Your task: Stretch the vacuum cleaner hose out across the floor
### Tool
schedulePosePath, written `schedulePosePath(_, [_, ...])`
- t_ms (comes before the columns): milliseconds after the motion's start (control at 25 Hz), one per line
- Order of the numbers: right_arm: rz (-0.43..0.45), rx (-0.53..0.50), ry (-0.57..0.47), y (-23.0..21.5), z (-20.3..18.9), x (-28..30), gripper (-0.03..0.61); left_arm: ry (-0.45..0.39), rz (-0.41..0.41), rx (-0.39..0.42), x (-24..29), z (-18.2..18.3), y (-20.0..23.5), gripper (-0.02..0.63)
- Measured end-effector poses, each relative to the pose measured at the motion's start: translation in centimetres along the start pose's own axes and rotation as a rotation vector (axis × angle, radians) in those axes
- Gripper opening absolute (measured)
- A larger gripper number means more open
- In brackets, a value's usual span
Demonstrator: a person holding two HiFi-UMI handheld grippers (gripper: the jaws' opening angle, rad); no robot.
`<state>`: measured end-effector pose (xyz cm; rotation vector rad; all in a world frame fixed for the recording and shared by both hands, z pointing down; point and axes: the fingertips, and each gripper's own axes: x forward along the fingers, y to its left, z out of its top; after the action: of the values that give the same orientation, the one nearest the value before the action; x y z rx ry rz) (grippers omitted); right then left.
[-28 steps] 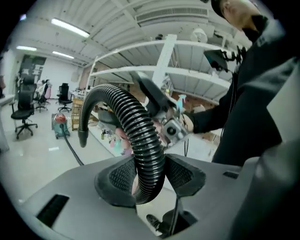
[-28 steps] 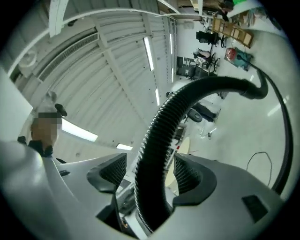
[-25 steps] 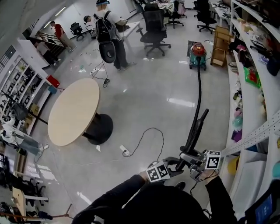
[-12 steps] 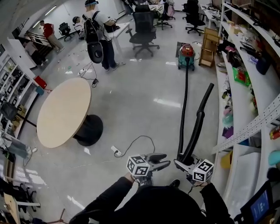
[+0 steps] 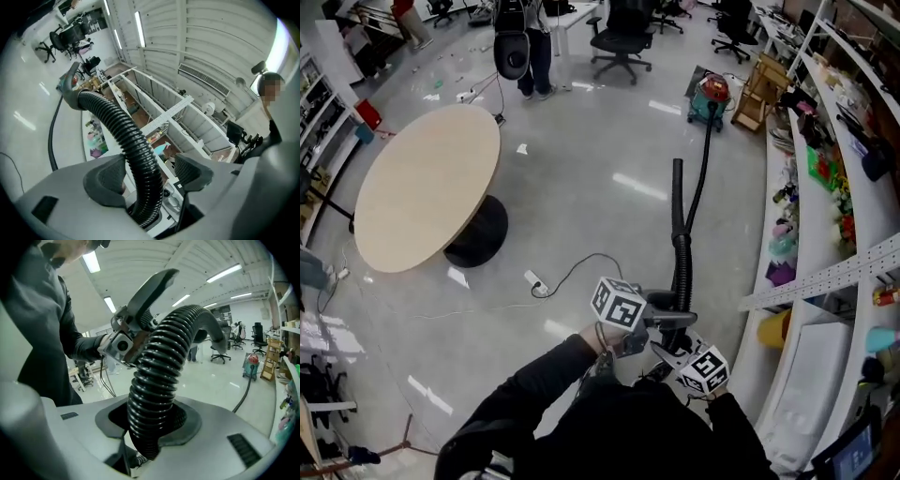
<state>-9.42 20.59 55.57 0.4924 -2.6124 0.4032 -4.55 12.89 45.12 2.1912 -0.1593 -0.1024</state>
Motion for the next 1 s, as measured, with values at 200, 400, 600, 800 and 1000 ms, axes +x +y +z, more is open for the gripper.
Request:
schedulePosePath(200, [-0.089,0.009,0.056,2.4,-1.3,1.6,0.161,-0.033,0.01,0.057,-4.1,-3.2,-2.4,0.212])
schedulePosePath(400, [-0.169,0.025,0.065,3.9,-2.8,0.2,0.311,0.028,0.03,0.259,-3.6,-7.0,-6.1,0.192])
schedulePosePath(600, [-0.197,0.1,-0.016,6.3,-5.3,-6.1,0.322,0.125,0.04,0.438,-0.9,-12.4,-10.6,0.19])
schedulePosePath(800, [-0.192,0.249,-0.173,8.7,-8.6,-16.6,0.327,0.191,0.036,0.482,4.3,-18.7,-15.6,0.192])
schedulePosePath(1000, [-0.313,-0.116,0.022,10.6,-13.5,-20.6,0.325,0.19,0.058,0.477,8.5,-23.5,-18.5,0.19])
